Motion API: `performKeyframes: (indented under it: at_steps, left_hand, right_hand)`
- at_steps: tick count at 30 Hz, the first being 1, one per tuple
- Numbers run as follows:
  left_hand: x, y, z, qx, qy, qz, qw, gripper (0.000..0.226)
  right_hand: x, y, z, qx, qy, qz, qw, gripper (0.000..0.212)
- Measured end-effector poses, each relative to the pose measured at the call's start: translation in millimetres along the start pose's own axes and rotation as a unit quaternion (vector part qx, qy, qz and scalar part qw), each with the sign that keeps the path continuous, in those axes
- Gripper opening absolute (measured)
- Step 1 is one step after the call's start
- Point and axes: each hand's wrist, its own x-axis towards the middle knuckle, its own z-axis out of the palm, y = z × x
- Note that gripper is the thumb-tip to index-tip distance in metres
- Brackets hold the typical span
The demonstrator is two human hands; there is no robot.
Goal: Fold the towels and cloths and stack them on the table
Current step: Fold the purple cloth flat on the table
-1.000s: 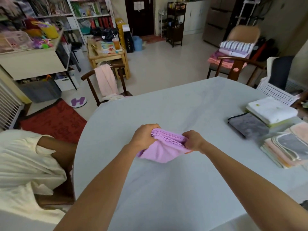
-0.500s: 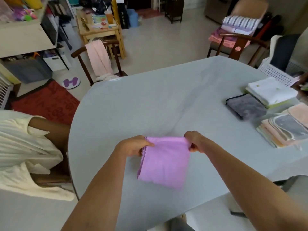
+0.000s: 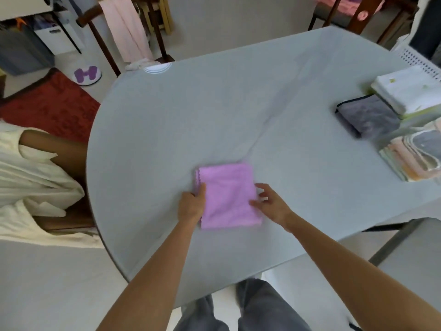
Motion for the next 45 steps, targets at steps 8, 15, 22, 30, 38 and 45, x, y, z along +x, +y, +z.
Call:
performKeyframes:
  at_steps: [8,15,22,30,38,45]
  left_hand:
    - [-28.1,1.4,10.1,0.005,-0.071,-0.027,0.997,0.065]
    - [-27.4,50.8,-11.4,-0.147,-0.129,-0.065,0.979,0.048]
    - [-32.0,109.1,-49.0,-0.137,-0.148,-0.008,0.979,0.043]
    - [-37.6,133.2,-73.1,-0.110,-0.118,0.030,0.986,0.042]
    - [-32.5,144.8,-69.1,-0.106,-0.040,0.034,0.993,0.044]
    - [-23.8,146.0,-36.1,-0.148,-0.005,0.133,0.980,0.040]
  right_hand:
    - [-24.6,28.1,16.5,0.009,-0.124,-0.061,0.990,0.099]
    - [-24.5,-15.6,3.5,0.089,0.021,-0.094,0.991,0.052]
    - [-21.3,-85.5,-12.6,0.044,0.044,-0.102,0.993,0.022]
    - [-15.0,-116.8,-31.3,-0.006,0.043,-0.117,0.992,0.037]
    - [-8.9,-113.7,-67.4,-0.163,0.103,-0.328,0.925,0.065]
    - [-3.3,-83.5,-67.8,-0.254,0.128,-0.336,0.898,0.083]
